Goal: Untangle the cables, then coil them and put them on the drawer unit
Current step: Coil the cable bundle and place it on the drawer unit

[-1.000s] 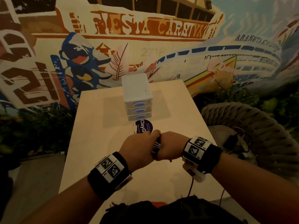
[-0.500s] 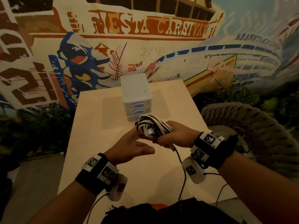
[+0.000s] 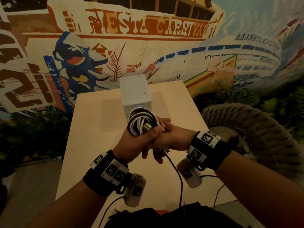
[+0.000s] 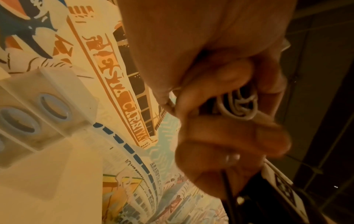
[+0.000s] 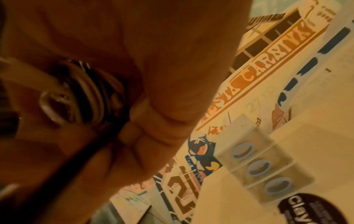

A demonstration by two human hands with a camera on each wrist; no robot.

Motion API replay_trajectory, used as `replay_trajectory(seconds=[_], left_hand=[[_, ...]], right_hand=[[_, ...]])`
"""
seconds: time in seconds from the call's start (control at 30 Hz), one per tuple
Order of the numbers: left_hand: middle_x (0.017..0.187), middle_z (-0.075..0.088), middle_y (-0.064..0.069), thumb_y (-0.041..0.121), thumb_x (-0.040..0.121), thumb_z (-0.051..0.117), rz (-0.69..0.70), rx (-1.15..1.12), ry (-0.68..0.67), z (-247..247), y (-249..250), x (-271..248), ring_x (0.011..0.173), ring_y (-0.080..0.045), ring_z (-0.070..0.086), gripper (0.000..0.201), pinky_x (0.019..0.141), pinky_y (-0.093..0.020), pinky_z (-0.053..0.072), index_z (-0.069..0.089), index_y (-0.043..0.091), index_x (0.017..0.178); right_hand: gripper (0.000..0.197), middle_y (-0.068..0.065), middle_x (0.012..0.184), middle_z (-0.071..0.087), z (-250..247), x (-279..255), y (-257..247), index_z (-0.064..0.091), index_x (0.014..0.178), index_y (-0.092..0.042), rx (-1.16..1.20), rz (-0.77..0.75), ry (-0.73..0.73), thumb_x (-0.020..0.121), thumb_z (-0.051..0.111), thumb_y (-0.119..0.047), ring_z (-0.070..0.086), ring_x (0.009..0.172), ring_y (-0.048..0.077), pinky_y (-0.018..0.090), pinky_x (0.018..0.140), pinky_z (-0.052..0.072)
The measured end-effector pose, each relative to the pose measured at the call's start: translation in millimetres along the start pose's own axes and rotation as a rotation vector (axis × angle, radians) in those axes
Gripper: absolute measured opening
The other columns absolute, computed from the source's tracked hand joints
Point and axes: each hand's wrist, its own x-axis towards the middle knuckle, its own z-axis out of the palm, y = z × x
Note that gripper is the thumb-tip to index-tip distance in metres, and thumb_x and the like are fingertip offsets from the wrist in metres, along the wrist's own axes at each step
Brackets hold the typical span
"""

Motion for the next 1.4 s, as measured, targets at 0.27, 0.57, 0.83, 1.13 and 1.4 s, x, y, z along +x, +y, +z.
replay_trajectory(seconds=[0.27, 0.57, 0.83, 1.13, 1.4], left_hand=[[0.091, 0.067, -0.023, 0.02, 0.088, 0.072, 0.013, 0.097, 0.189, -42.0, 2.7, 9.5, 0.086, -0.039, 0.067, 0.025, 0.083, -0.054, 0.057, 0.064, 0.001, 0.102], [0.105, 0.068, 0.022, 0.034, 0.074, 0.084, -0.095, 0.821, -0.104, -46.9, -0.8, 3.3, 0.1, 0.007, 0.063, 0.043, 0.09, -0.019, 0.049, 0.065, 0.042, 0.112], [0.103, 0.07, 0.012, 0.049, 0.087, 0.069, 0.009, 1.422, -0.35, -31.8, -10.1, 3.7, 0.092, -0.012, 0.067, 0.031, 0.078, -0.033, 0.057, 0.065, 0.034, 0.114], [0.09, 0.069, 0.007, 0.035, 0.092, 0.062, 0.084, 1.547, -0.271, -19.4, -26.5, -1.5, 0.08, -0.018, 0.066, 0.026, 0.063, -0.032, 0.053, 0.062, 0.027, 0.117], [0.097, 0.07, 0.004, 0.041, 0.092, 0.062, -0.044, 1.66, -0.312, -7.1, -32.0, -3.9, 0.083, -0.019, 0.066, 0.037, 0.067, -0.033, 0.052, 0.053, 0.023, 0.123]], right_hand=[[0.031, -0.007, 0.062, 0.041, -13.5, -10.7, 29.3, 0.067, 0.097, -0.014, -0.297, 0.23, 0.12, 0.107, 0.046, -0.034, 0.039, 0.054, 0.013, 0.026, 0.057, 0.039], [0.043, 0.007, 0.074, 0.06, -18.4, -9.6, 28.1, 0.074, 0.1, -0.007, -0.171, 0.366, 0.219, 0.109, 0.04, -0.032, 0.047, 0.054, 0.016, 0.025, 0.055, 0.04], [0.102, 0.02, 0.096, 0.074, -12.9, -3.4, 27.7, 0.073, 0.102, 0.0, -0.129, 0.438, 0.239, 0.09, 0.017, -0.084, 0.067, 0.073, 0.025, 0.033, 0.071, 0.046], [0.079, 0.013, 0.096, 0.077, -17.3, 1.8, 25.0, 0.073, 0.107, -0.007, -0.367, 0.413, 0.196, 0.079, 0.056, -0.079, 0.072, 0.085, 0.025, 0.033, 0.079, 0.053], [0.024, -0.009, 0.071, 0.069, -5.7, 15.9, 14.8, 0.07, 0.079, -0.03, -0.747, 0.499, 0.109, 0.074, 0.084, -0.048, 0.064, 0.068, 0.009, 0.024, 0.066, 0.052]])
